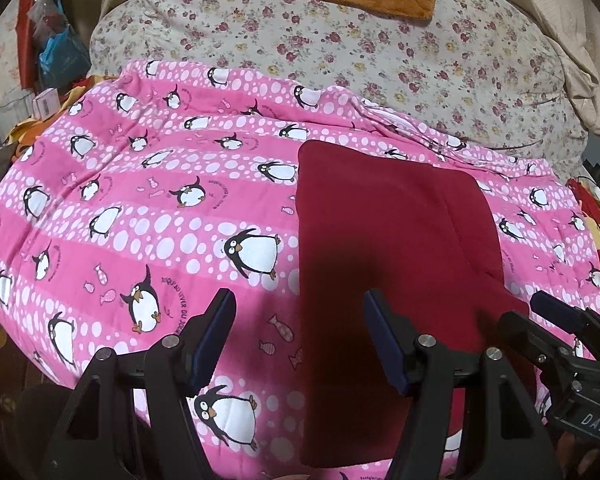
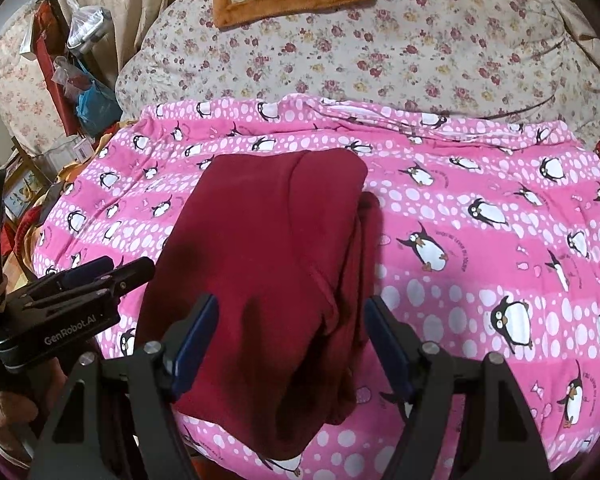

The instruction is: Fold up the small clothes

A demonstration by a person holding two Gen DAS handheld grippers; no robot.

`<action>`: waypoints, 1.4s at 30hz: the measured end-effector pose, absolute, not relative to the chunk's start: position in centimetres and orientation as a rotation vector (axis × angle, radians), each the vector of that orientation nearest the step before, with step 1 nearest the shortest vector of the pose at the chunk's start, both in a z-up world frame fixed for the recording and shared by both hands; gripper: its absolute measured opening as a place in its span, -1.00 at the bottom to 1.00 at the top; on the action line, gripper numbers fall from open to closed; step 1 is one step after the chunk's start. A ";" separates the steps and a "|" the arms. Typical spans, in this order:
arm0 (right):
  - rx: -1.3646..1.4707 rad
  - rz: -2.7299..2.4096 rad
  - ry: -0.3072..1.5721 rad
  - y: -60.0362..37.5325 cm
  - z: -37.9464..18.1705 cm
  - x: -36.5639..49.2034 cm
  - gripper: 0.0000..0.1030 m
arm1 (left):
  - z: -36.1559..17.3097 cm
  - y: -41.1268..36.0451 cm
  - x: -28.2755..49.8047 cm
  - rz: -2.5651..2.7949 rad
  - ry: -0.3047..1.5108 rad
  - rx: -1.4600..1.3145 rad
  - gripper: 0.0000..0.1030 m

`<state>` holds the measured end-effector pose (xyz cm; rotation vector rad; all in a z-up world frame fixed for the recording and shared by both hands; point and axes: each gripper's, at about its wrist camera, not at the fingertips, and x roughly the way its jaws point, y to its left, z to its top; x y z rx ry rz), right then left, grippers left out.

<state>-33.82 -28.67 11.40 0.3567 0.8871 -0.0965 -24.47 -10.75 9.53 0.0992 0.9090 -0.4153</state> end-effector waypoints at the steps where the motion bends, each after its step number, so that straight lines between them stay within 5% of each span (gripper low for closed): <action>1: 0.357 -0.097 0.889 -28.7 11.4 -33.7 0.51 | 9.5 -10.8 -24.4 -0.415 0.910 0.100 -0.11; 42: 0.391 -0.100 0.925 -28.7 9.8 -32.7 0.52 | 8.2 -11.4 -24.1 -0.423 0.929 0.119 -0.11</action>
